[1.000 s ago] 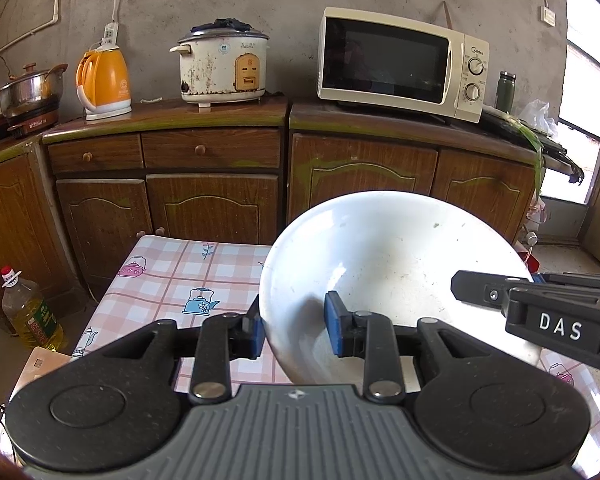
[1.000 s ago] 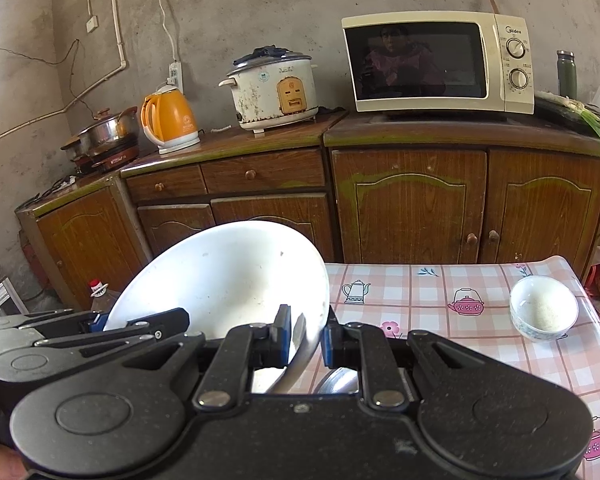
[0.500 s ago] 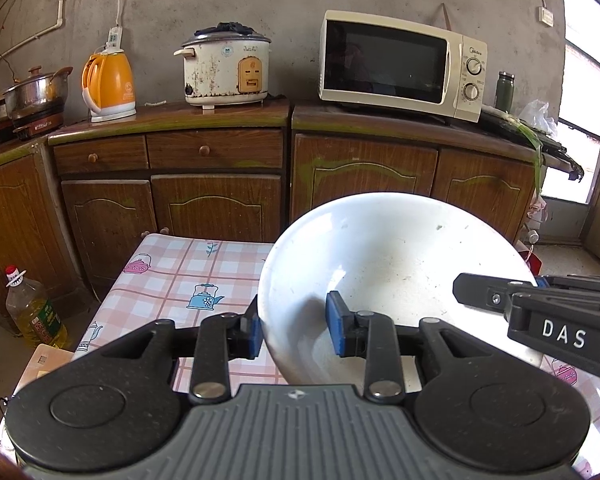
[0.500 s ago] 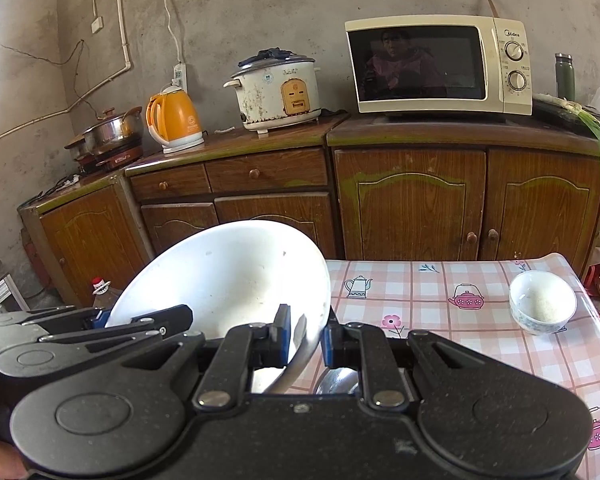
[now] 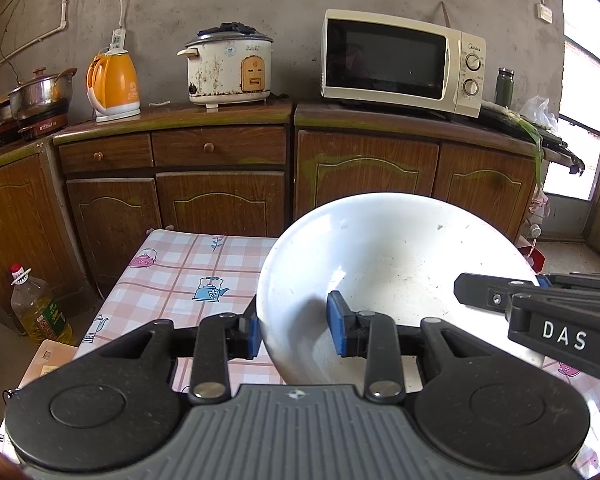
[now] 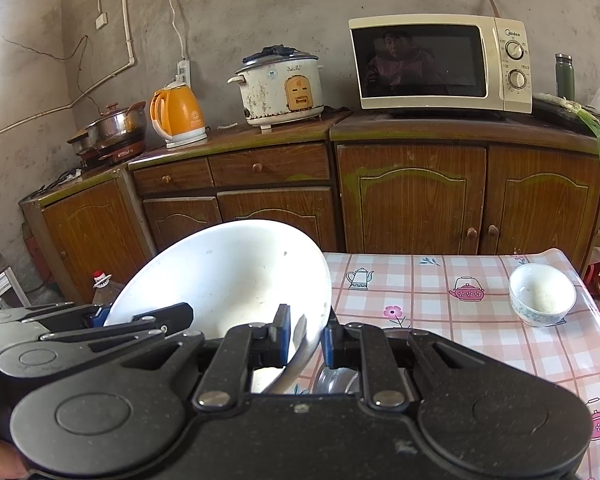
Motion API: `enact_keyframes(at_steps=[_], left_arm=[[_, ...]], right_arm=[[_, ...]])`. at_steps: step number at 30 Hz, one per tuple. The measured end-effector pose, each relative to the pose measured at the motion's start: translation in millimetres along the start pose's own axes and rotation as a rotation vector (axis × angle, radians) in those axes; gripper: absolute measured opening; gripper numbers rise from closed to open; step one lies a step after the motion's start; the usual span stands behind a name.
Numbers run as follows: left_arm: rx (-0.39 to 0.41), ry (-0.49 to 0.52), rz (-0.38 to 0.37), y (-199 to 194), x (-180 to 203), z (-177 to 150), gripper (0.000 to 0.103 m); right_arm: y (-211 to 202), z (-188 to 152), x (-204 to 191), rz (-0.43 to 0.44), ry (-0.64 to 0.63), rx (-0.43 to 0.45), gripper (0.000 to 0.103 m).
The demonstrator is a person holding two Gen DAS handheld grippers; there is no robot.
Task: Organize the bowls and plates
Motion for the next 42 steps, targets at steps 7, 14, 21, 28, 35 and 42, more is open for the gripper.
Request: enact_keyframes(at_steps=[7,14,21,28,35,42], left_arm=[[0.001,-0.005,-0.003,-2,-3,-6,0.033],[0.004,-0.001,-0.002,-5,-2,-9,0.033],[0.008,0.008,-0.007,-8,0,-14,0.033],[0.005,0.019,-0.01,-10,4,-22,0.033],[-0.001,0.019,-0.022,-11,8,-27,0.033],[-0.002,0.019,-0.026,-13,10,-32,0.033]], right_arm=[[-3,-6,-3,0.003,-0.012,0.002,0.021],[-6,-10,-3,0.007,-0.012,0.003,0.021],[-8,-14,0,0.009,-0.007,0.004,0.021],[-12,-23,4,0.011,0.001,0.002,0.021],[-16,-30,6,0.005,0.007,0.001,0.021],[-19,-33,7,0.003,0.006,0.003,0.021]])
Point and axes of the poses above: each gripper's, at about its wrist camera, not at the fingertips, and y roughly the way its jaws point, x to its right, z to its top, the point moved 5 cm from there along y, roughly the way its jaws point, and after that the axes turned 2 degrees about -x, right-handed, at the moved point
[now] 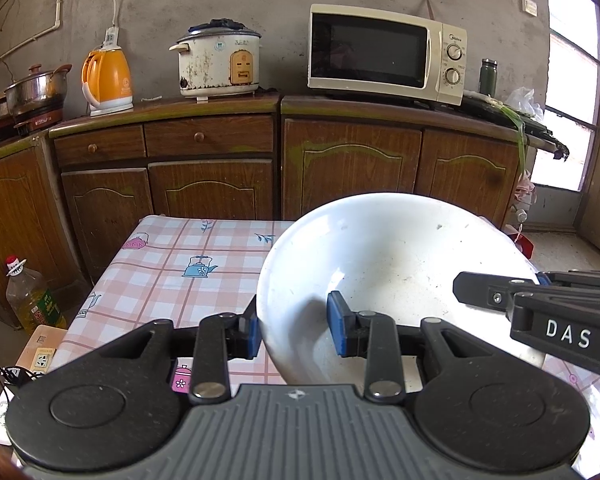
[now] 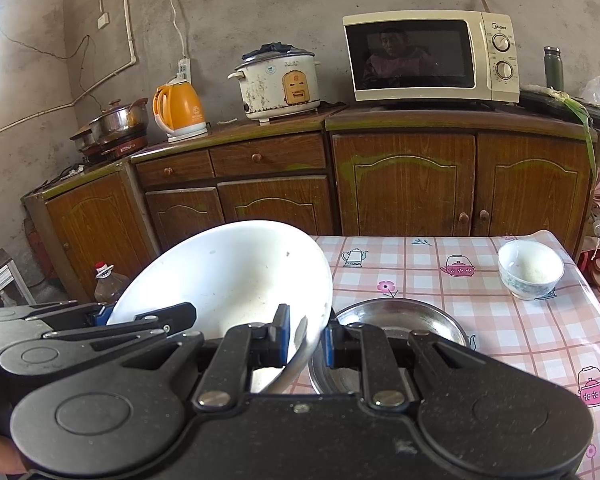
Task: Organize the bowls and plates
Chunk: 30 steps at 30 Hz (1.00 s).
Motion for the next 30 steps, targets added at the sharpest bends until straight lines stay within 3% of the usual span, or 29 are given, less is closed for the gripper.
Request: enact_keyframes(at_steps=[30], left_arm=[[-0.023,0.017,-0.037,-8,19,-24,0.033]], right_arm=[[-26,-33,14,-0.021,0.026,-0.008,0.021]])
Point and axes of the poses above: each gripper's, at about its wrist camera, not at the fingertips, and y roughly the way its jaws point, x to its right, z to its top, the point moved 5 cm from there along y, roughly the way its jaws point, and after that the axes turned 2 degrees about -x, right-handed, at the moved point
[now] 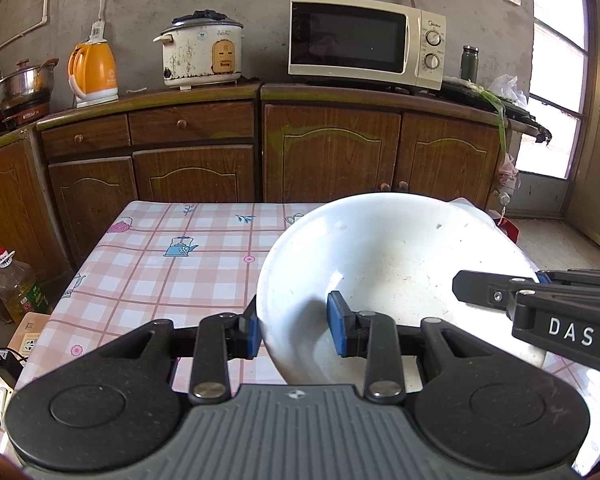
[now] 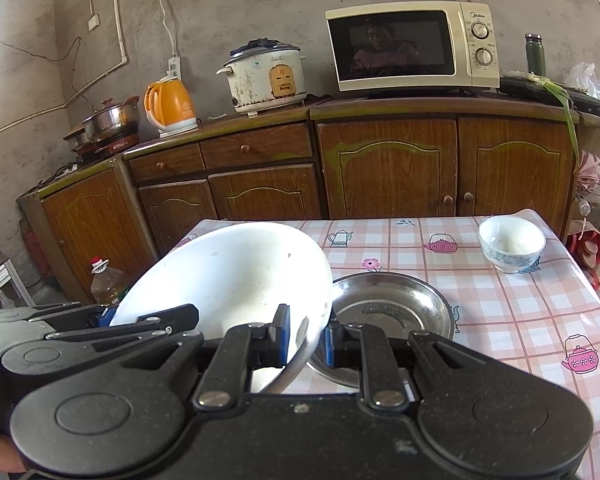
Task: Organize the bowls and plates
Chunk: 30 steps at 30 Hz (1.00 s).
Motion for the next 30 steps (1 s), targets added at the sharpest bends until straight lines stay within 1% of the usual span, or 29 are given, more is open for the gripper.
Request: enact_keyframes(at_steps=[30], left_arm=[[-0.055,0.029,-0.072,0,34,-27,0.033]], right_arm=[[-29,-35,29,-0.069,0.04,-0.022,0.021]])
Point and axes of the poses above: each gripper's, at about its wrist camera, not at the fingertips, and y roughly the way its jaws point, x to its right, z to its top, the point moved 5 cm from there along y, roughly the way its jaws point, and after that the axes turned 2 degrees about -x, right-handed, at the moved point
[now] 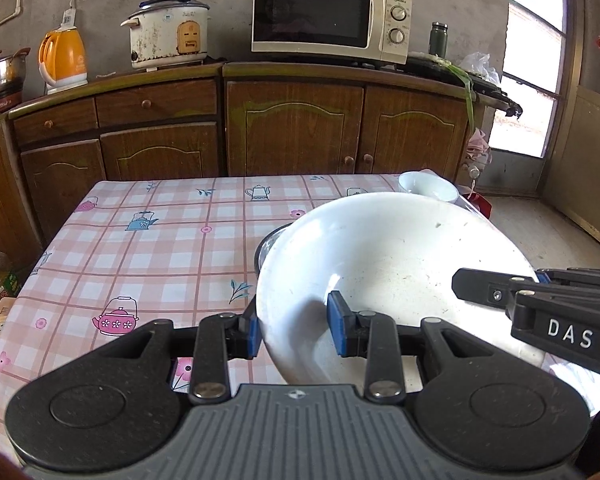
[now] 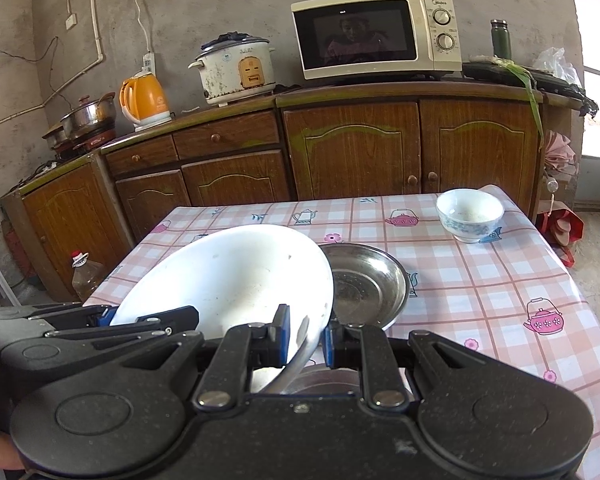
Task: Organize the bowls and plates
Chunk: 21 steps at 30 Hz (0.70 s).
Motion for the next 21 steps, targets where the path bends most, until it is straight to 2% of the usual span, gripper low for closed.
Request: enact_keyframes(at_steps=[21], left_arm=[[-0.045,0.049,-0.049,8,28,-15,0.033]], right_arm=[[-10,-22,28,-0.069,0.032,-0.038,0.021]])
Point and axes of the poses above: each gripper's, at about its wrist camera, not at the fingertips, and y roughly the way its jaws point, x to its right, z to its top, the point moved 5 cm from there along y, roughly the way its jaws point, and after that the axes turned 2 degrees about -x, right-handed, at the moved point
